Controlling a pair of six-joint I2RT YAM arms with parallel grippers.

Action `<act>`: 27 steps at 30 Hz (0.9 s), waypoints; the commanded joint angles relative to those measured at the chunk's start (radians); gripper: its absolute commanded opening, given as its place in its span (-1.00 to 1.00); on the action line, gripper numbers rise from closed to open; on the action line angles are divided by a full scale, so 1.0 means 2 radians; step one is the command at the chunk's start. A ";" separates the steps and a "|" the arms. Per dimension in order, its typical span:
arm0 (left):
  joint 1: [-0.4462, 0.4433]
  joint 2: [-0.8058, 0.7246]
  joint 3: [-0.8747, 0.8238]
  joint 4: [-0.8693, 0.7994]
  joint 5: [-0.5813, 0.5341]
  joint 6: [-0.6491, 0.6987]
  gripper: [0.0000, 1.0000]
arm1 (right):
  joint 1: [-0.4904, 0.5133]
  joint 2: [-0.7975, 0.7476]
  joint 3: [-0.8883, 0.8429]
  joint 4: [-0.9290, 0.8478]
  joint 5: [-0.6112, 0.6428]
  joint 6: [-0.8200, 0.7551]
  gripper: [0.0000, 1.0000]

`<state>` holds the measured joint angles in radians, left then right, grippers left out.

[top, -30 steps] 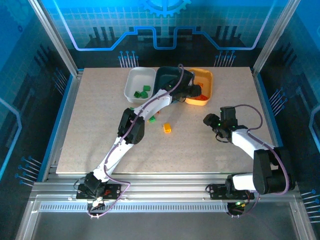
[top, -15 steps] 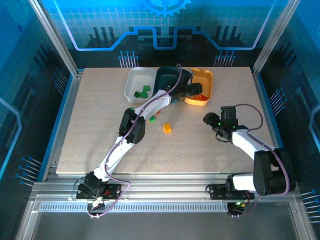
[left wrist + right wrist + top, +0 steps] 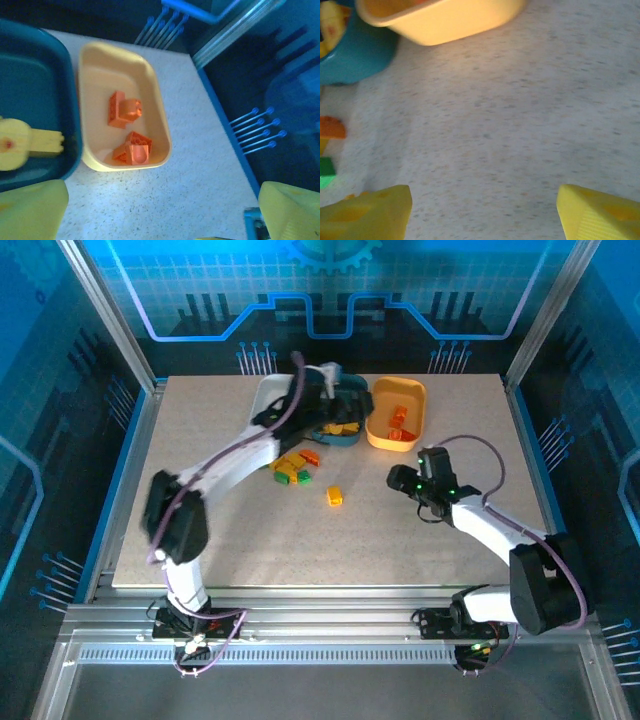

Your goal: Sort the legos into containers by color

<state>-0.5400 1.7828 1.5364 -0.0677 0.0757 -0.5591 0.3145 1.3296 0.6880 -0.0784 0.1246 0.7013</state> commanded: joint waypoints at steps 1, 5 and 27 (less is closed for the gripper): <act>0.038 -0.089 -0.130 0.052 -0.018 -0.034 0.98 | 0.057 0.039 0.045 -0.016 0.042 -0.061 0.56; 0.103 -0.207 -0.294 0.053 -0.019 -0.089 0.98 | 0.111 0.100 0.085 -0.021 0.040 -0.074 0.58; 0.183 -0.429 -0.589 0.030 -0.027 -0.176 0.98 | 0.219 0.279 0.259 -0.146 0.071 -0.108 0.14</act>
<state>-0.1822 0.9043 0.3721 -0.0772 -0.0132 -0.8967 0.7414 1.8694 1.1591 -0.3180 0.2073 0.4927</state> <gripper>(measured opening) 0.990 0.575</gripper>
